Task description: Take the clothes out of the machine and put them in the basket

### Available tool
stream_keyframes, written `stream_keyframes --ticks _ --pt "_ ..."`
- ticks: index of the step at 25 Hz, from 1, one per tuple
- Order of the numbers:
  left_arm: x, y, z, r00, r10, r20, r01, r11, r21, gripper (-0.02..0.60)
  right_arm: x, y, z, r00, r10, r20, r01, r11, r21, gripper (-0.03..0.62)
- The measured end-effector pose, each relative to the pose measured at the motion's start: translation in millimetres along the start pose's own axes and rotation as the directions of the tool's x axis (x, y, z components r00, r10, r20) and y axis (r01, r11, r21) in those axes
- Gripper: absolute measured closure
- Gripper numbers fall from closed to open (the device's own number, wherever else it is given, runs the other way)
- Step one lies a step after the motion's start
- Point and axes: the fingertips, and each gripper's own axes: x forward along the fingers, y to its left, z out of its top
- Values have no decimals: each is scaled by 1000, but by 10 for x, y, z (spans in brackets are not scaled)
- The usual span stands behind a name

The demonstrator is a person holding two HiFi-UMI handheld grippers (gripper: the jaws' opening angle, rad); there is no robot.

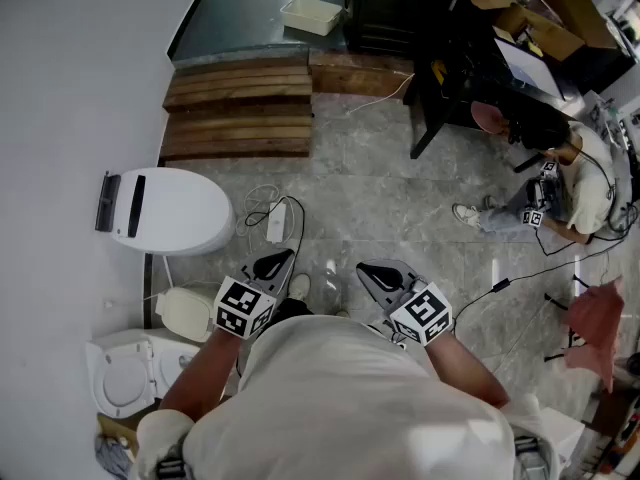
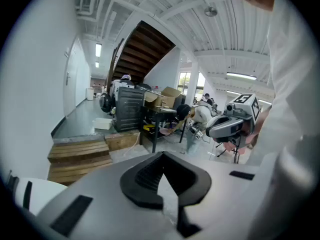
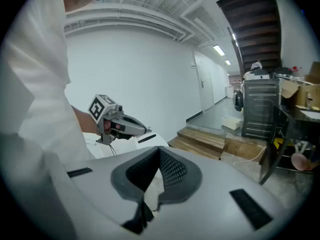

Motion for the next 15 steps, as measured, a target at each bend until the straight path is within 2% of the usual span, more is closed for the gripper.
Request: stream_keyframes --ticks 3,7,10,13,15 --pt "-58 -101 -42 998 58 26 -59 998 13 583 -72 -47 -163 1000 17 -2 -17 1000 -17 591" --pt "-135 -341 -168 994 95 48 -90 991 -101 583 -230 -24 -365 999 49 -10 -49 999 -2 591" --pt "-259 -424 -208 991 125 53 -118 986 -116 580 -256 71 -451 997 83 -10 -83 997 -4 591" --pt "-328 -357 -196 988 141 70 -130 982 -138 512 -193 91 -498 995 95 -14 -95 995 27 591" --pt "-343 -226 -154 985 154 82 -140 979 -150 504 -103 87 -446 995 97 -4 -97 994 41 591"
